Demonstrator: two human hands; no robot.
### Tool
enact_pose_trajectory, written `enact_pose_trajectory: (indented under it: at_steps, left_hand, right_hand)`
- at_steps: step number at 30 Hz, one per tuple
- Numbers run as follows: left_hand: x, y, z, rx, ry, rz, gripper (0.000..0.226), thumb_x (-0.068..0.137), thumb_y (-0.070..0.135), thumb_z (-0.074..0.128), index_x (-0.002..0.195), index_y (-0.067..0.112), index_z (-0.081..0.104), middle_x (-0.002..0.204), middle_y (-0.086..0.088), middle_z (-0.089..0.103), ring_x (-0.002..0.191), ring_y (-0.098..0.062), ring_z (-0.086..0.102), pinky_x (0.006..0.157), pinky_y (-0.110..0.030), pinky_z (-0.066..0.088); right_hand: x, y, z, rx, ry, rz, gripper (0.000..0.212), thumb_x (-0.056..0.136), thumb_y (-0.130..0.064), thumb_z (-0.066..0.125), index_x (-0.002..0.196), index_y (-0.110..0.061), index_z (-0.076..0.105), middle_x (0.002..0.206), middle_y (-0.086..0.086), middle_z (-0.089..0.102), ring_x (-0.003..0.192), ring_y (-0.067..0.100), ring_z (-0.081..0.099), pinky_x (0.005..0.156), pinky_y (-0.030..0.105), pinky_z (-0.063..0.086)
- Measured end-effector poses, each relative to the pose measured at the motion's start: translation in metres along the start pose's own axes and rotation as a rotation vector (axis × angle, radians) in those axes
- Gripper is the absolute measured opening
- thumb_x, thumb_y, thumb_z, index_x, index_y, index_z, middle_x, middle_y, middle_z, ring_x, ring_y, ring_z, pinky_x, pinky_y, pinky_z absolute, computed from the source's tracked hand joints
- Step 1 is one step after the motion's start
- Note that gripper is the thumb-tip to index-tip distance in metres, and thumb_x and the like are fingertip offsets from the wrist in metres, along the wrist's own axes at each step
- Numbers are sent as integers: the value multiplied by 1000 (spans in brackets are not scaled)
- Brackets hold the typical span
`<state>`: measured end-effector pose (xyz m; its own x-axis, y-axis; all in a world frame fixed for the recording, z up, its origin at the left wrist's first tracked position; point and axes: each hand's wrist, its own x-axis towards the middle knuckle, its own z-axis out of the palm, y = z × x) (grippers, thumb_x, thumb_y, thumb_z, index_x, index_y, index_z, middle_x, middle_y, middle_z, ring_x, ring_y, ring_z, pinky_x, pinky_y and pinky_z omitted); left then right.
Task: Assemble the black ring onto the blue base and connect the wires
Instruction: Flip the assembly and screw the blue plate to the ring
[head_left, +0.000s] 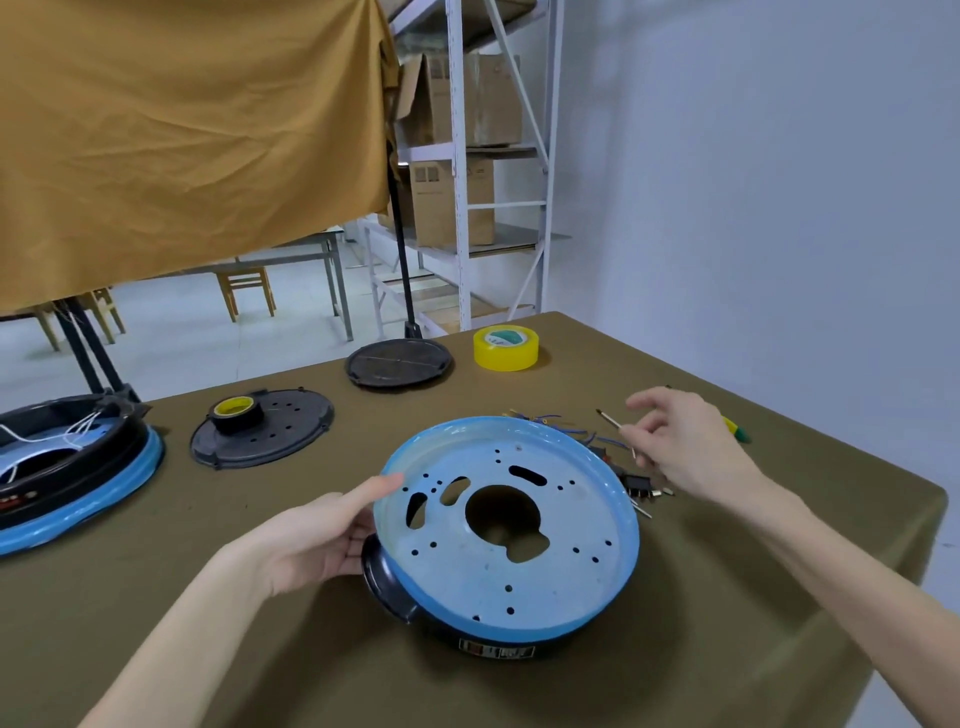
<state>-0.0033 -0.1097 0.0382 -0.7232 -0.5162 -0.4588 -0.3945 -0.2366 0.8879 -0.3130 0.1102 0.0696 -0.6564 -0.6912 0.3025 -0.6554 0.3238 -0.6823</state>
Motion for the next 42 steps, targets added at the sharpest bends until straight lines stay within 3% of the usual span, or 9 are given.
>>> enact_pose_trajectory:
  at_steps: [4,7,11,18,24,28,34,38,42]
  left_hand:
    - [5,-2,4,17,7,21,74,67,70,77,115,14,80,122,-13,76,115,-28,72,86,-33,61]
    - [8,-4,6,26,-1,48,80,57,82,81,112,23,82,122,-9,76,117,-26,71,85,-30,62]
    - [12,-8,9,3,-6,80,78,60,84,77,112,27,81,123,-8,76,116,-25,72,87,-30,61]
    - [11,-8,8,-34,-39,109,78,68,80,76,120,22,78,128,-12,73,122,-26,69,94,-30,59]
    - [11,-9,6,-57,-32,113,78,69,78,76,116,16,80,126,-14,74,123,-29,67,102,-37,57]
    - [12,-9,6,-77,-16,111,89,68,76,78,124,6,74,126,-16,73,126,-32,65,109,-42,53]
    - [12,-9,6,-89,-17,122,73,78,69,68,121,10,77,128,-15,73,129,-32,63,112,-41,50]
    - [10,-8,9,-92,-38,126,61,80,70,67,115,21,80,127,-11,74,124,-25,67,95,-29,59]
    - [10,-8,9,-97,-33,118,60,82,70,66,115,21,80,128,-12,73,126,-27,66,104,-35,55]
  right_hand:
    - [-1,-44,25,309,-70,-108,9,91,-9,77,94,-11,69,70,3,76,58,12,70,59,22,55]
    - [-1,-70,57,504,-177,-150,10,91,-2,75,96,-5,68,75,9,77,67,22,75,65,32,63]
    - [5,-90,96,555,-275,-199,6,89,2,75,90,-2,71,75,11,77,70,24,77,66,29,62]
    - [10,-102,130,465,-383,-295,6,85,-2,78,86,-5,73,74,8,78,71,23,78,70,35,65]
    - [12,-103,140,385,-355,-392,6,86,-4,77,85,-10,74,75,2,78,70,14,77,73,37,65]
    - [11,-100,138,294,-325,-498,5,88,-6,77,87,-10,75,77,-2,77,72,10,75,74,35,63]
    - [4,-101,139,127,-360,-719,5,91,-9,74,89,-13,77,87,-4,72,77,11,65,72,32,55]
    - [5,-98,138,137,-401,-646,7,89,-11,75,92,-16,80,88,-6,72,78,8,65,71,24,54]
    - [8,-97,137,164,-374,-600,9,89,-15,77,95,-20,81,84,-7,68,70,8,60,66,20,49]
